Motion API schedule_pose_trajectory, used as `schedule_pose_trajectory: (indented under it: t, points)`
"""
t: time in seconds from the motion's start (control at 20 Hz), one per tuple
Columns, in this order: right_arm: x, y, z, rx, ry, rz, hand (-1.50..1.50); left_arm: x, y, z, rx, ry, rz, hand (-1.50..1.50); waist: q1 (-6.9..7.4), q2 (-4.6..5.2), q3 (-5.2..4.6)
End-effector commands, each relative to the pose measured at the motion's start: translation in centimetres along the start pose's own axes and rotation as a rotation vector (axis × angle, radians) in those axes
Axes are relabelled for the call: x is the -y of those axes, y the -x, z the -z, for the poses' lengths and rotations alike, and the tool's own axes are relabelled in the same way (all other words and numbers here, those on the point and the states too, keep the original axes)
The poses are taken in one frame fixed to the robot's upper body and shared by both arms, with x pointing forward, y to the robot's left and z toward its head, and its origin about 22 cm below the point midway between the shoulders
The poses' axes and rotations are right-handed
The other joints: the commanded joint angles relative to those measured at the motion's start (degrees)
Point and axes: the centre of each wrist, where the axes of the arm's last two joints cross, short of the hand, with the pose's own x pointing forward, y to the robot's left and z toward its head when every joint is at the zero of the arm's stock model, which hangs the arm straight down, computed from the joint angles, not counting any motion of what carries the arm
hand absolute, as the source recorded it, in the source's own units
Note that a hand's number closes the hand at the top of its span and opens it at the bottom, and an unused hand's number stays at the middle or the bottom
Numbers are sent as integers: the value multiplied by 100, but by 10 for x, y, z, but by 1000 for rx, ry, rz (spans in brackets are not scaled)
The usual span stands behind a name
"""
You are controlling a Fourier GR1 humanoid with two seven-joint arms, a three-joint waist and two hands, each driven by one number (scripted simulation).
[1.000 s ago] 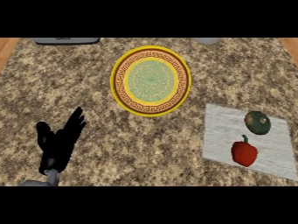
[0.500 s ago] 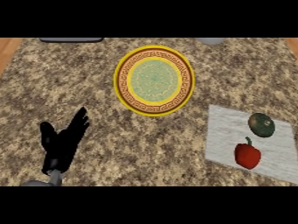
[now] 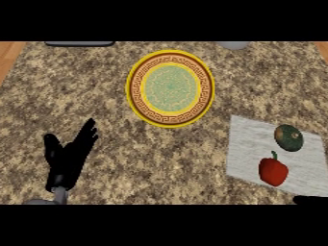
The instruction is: Pick the bell pepper from the placemat and place it in the plate
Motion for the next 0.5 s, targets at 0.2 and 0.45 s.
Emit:
schedule_pose_trajectory:
  t: [0.2, 0.45]
  points:
    - [-38, -16, -7, -64, -116, -19, -150, 15, 7, 11, -4, -3, -17, 0, -58, -9, 2]
    - [-59, -18, 14, -48, -127, -5, -150, 9, -13, -13, -6, -18, 2, 0, -29, -13, 5]
